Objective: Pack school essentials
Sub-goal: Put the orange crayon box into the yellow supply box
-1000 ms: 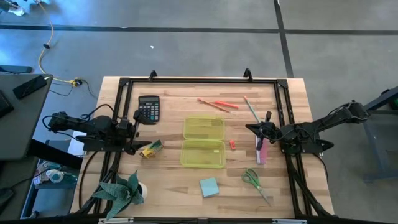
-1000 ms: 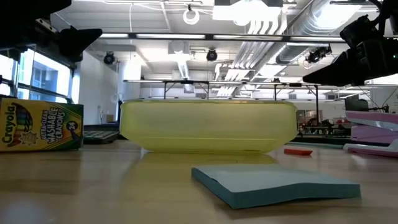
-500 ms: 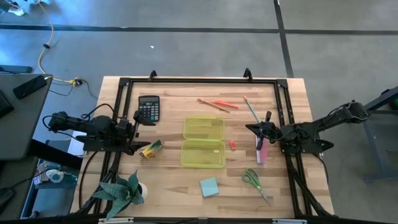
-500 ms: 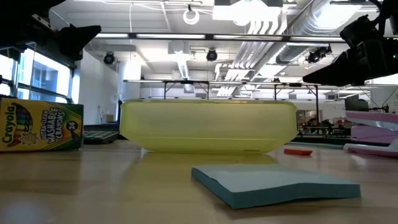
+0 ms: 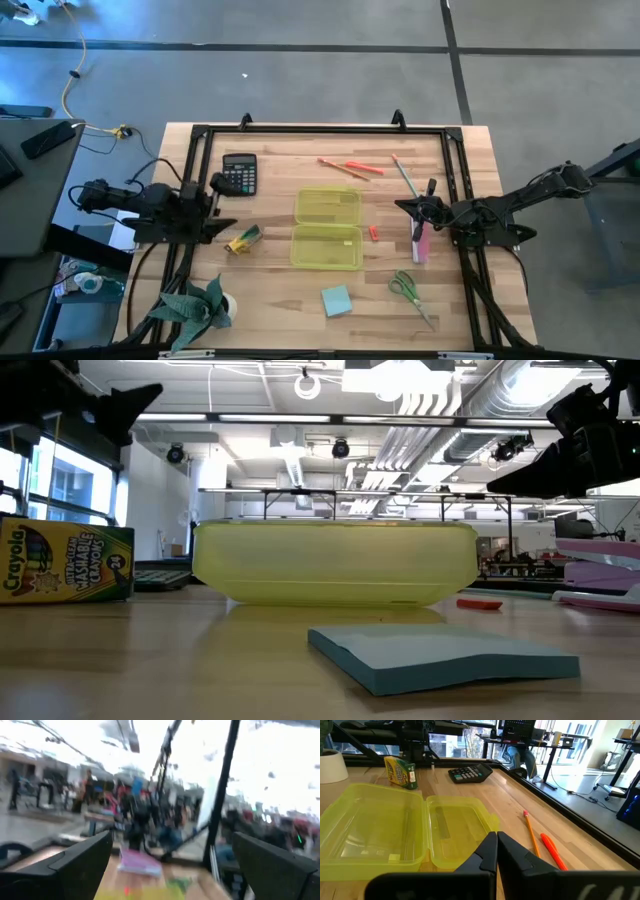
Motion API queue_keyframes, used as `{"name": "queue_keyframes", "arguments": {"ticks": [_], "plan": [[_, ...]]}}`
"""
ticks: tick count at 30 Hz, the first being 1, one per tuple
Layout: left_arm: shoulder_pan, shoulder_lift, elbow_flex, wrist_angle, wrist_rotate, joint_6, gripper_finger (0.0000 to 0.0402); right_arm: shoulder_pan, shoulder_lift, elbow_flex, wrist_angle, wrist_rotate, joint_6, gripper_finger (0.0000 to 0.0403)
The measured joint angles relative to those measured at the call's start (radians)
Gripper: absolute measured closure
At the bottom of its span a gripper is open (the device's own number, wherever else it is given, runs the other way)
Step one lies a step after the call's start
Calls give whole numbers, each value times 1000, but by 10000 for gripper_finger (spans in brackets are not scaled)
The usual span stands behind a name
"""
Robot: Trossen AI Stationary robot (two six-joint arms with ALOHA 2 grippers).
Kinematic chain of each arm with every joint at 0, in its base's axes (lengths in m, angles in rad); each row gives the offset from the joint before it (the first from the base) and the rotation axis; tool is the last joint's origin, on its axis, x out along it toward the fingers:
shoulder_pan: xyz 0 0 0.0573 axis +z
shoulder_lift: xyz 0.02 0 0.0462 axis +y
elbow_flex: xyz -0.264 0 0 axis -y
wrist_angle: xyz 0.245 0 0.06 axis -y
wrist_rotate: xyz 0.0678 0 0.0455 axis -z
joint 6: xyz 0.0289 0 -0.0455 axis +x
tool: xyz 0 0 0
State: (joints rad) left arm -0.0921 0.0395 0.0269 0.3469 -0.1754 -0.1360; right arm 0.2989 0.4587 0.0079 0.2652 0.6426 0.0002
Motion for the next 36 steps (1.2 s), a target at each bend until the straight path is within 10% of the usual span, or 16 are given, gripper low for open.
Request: {"name": "queue_keyframes", "arguments": {"ticks": [16,36], "plan": [[0,372,371,-447,-203,-41,3,0,0,0,0,0,0,403],[-1,950,734,-1118,-73,-416,3,0,0,0,0,0,0,403]]}}
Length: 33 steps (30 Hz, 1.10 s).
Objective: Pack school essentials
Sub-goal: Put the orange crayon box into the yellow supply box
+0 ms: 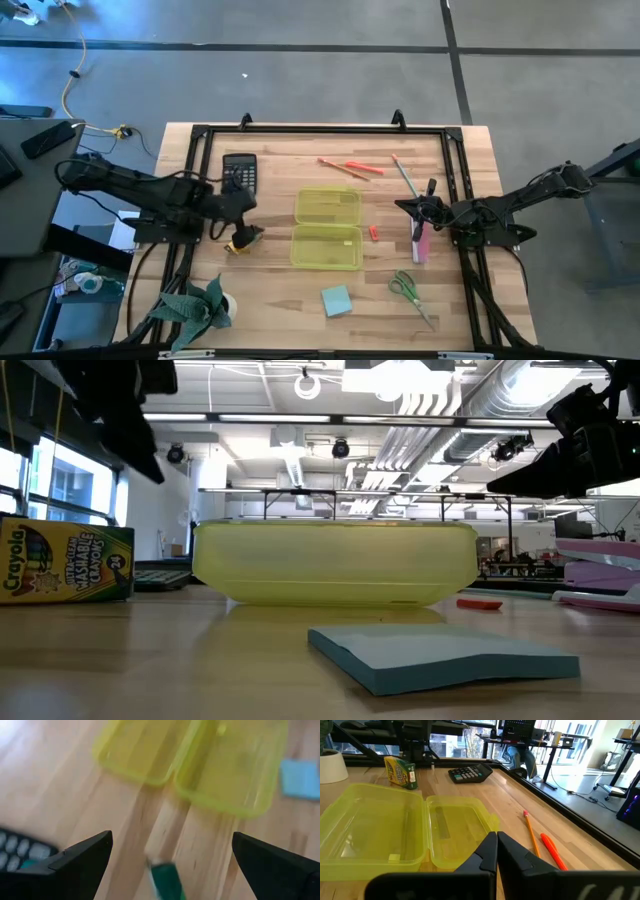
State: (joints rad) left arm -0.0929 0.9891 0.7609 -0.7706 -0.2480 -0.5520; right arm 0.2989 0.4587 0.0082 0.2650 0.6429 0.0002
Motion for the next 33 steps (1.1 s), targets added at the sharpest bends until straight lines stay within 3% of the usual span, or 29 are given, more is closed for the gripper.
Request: {"name": "queue_keyframes", "arguments": {"ticks": [5,11,33], "plan": [[0,70,38,-115,15,-87,3,0,0,0,0,0,0,403],[0,137,44,-124,97,-196,3,0,0,0,0,0,0,403],[-37,354,43,-136,127,-261,5,0,0,0,0,0,0,403]]}}
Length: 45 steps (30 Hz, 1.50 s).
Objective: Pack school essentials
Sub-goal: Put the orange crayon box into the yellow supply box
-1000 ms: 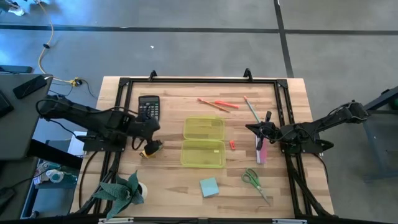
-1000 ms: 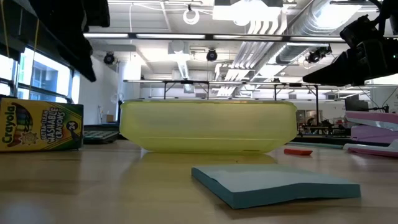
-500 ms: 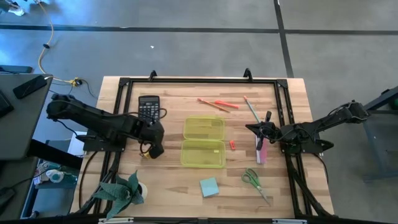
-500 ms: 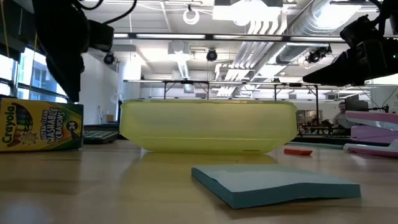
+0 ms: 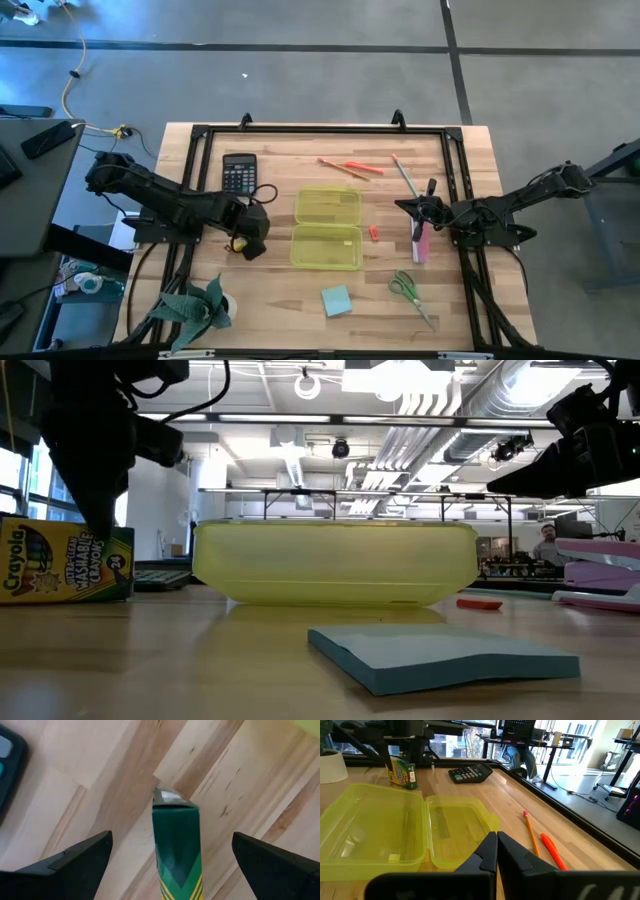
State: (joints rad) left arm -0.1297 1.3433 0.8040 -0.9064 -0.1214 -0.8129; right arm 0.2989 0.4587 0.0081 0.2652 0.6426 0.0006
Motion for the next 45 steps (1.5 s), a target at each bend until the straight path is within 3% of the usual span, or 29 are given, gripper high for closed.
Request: {"name": "queue_keyframes", "arguments": {"ticks": [8,33,38,45], "plan": [[-11,51,0,1,50,1,61,0,0,0,0,0,0,403],[-11,68,0,-8,41,11,293,0,0,0,0,0,0,403],[-11,67,0,-8,41,24,314,0,0,0,0,0,0,403],[-4,67,20,-11,64,94,314,0,0,0,0,0,0,403]]}}
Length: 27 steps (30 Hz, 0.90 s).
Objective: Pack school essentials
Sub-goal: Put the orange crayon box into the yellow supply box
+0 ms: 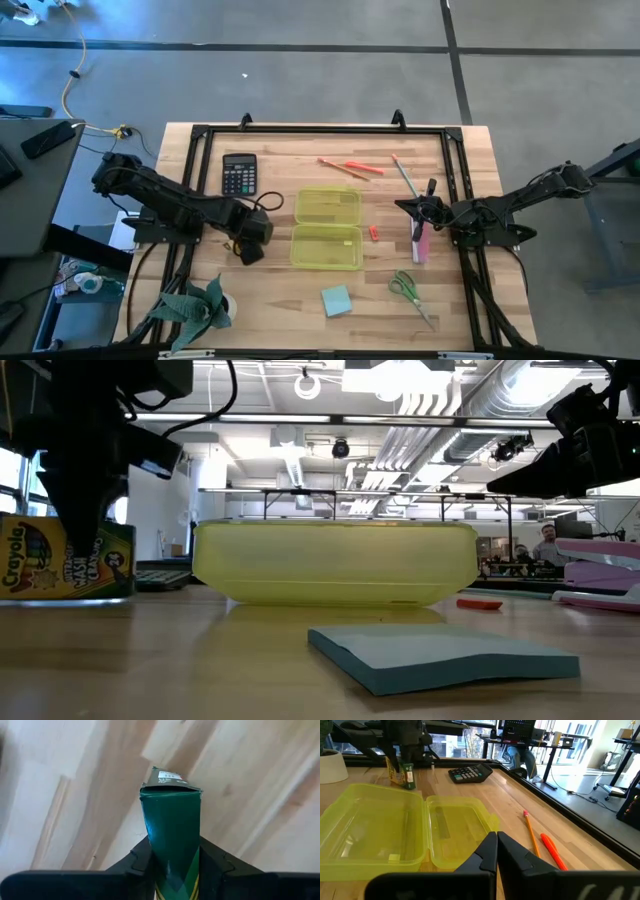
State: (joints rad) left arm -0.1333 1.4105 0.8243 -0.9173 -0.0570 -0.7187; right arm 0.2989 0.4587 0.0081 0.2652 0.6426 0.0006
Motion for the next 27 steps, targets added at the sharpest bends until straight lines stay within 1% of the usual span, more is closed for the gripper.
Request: {"name": "queue_keyframes", "arguments": {"ticks": [6,17,21,24,27], "plan": [[31,0,105,1,19,129,314,0,0,0,0,0,0,403],[108,-1,373,1,18,382,314,0,0,0,0,0,0,403],[136,-1,438,47,27,481,314,0,0,0,0,0,0,403],[163,-1,461,107,100,552,314,0,0,0,0,0,0,403],[188,4,470,184,169,579,314,0,0,0,0,0,0,403]]}}
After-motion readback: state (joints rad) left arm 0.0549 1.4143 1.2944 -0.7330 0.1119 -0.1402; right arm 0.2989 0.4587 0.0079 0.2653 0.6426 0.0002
